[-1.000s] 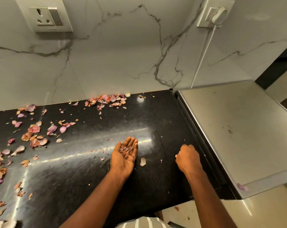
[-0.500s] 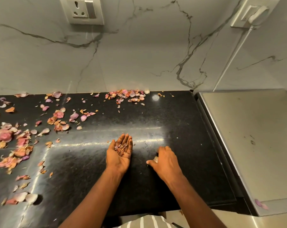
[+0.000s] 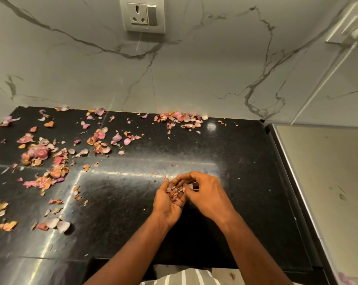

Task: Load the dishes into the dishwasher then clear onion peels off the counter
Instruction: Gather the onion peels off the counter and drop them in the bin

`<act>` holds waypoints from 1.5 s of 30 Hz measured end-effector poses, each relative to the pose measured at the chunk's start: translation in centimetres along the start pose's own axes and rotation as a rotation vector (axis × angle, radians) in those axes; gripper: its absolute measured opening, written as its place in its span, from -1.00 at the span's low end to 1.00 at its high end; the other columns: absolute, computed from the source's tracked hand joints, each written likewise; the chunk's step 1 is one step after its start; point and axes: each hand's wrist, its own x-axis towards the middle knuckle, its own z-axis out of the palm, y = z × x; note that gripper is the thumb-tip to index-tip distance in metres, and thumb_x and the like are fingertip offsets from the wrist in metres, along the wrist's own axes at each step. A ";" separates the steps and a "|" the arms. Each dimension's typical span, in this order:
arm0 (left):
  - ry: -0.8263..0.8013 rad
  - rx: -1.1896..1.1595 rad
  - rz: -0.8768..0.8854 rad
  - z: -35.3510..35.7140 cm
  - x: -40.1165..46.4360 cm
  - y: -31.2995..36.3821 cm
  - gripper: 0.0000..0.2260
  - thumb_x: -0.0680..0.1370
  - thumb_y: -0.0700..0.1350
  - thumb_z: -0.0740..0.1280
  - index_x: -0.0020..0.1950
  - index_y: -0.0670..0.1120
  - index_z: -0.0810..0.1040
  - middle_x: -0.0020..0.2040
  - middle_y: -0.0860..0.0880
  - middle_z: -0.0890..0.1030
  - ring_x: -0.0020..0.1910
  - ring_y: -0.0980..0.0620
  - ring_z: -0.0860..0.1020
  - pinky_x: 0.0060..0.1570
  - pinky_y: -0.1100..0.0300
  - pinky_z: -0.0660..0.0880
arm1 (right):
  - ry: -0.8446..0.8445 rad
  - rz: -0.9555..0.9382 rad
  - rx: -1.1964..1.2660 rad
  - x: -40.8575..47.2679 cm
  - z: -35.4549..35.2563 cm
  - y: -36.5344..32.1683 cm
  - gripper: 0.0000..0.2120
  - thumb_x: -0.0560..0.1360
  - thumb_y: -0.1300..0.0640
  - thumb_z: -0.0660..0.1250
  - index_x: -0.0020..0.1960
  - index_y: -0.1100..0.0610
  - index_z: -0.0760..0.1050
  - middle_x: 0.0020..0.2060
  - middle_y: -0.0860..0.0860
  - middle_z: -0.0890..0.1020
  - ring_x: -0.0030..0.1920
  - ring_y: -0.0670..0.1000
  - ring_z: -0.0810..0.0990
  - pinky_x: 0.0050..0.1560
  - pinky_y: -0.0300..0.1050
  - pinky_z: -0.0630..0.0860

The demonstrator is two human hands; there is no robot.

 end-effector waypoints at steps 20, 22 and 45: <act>0.007 -0.178 0.089 -0.6 0.8 3.1 -0.61 0.75 0.00 0.14 0.22 -0.28 0.60 0.12 -0.24 0.70 0.04 -0.15 0.72 -0.03 0.05 0.70 | -0.049 0.418 -0.358 -2.1 -2.5 7.6 -0.75 0.44 0.00 0.60 0.07 -0.03 0.66 0.02 -0.07 0.69 0.07 -0.03 0.67 0.18 -0.08 0.60; 0.013 -0.189 0.105 -0.7 0.6 3.5 -0.61 0.75 -0.01 0.14 0.22 -0.27 0.61 0.11 -0.24 0.70 0.04 -0.14 0.71 0.00 0.05 0.70 | -0.018 0.404 -0.379 -2.1 -1.2 8.2 -0.81 0.51 0.08 0.55 0.10 -0.02 0.65 0.05 -0.06 0.69 0.07 -0.02 0.67 0.19 -0.05 0.62; -0.030 0.006 -0.012 1.3 -1.4 -0.5 -0.55 0.73 0.00 0.09 0.17 -0.31 0.64 0.06 -0.29 0.71 -0.04 -0.16 0.73 0.02 0.04 0.68 | 0.002 -0.035 0.014 0.3 1.5 -0.3 -0.81 0.48 0.17 0.52 -0.02 -0.11 0.67 -0.16 -0.20 0.71 -0.12 -0.24 0.68 -0.05 -0.21 0.67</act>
